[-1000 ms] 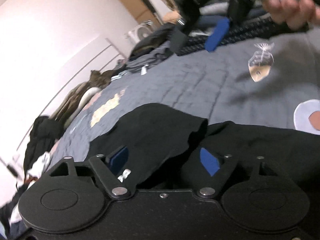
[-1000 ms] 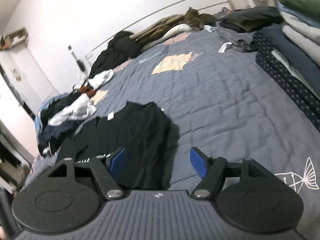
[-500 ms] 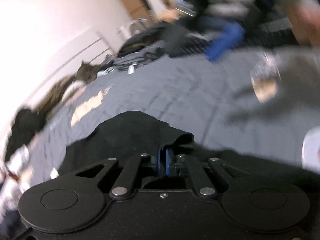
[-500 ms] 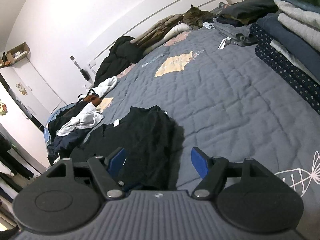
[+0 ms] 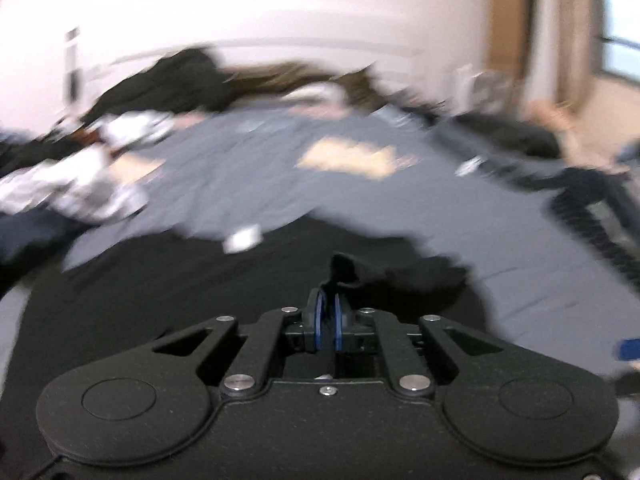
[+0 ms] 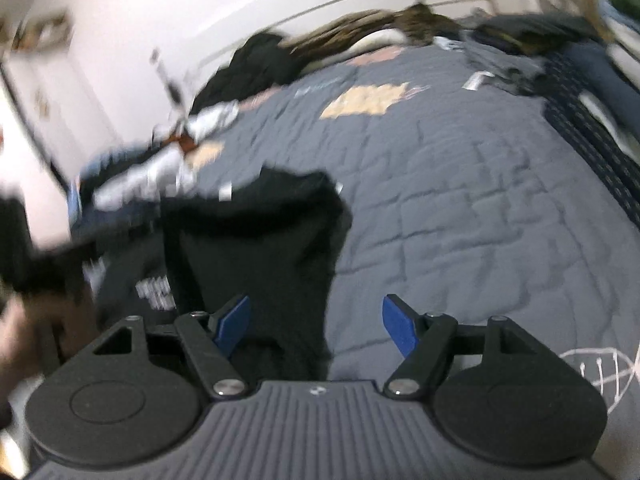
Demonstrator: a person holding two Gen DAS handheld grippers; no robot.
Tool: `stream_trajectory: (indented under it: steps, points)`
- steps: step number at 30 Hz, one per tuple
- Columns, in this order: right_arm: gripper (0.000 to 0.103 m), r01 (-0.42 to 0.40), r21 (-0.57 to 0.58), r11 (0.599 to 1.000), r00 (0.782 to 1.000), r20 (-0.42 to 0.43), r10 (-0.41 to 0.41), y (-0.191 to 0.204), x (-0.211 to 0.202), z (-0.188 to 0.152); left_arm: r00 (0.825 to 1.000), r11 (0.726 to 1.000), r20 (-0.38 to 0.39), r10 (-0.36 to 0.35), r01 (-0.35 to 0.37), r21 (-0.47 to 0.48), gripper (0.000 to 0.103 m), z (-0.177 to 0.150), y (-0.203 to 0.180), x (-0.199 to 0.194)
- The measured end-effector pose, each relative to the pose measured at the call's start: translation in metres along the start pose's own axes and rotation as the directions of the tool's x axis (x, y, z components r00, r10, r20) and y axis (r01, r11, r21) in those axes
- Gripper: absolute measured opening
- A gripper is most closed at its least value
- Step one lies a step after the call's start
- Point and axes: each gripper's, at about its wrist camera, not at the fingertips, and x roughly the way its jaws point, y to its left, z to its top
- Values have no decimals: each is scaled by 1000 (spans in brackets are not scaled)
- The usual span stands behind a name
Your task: Fold clothes
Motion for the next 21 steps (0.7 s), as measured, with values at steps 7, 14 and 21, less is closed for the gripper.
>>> stream_trajectory:
  steps: [7,14,21]
  points:
    - [72,25,-189,982,997,-61,-37,29,23,-16,996,996,-27,-86,85,-32,58,-2,21,-23]
    - [72,77,-231,970,996,-18,-84,38,30,-21,967,947,-33,-252,253,197,62,49,-39,-2]
    - [70,45,-304,952,999,-5,-49,49,39,-29,911,922,-222,-348,376,97,40,83,-65,87]
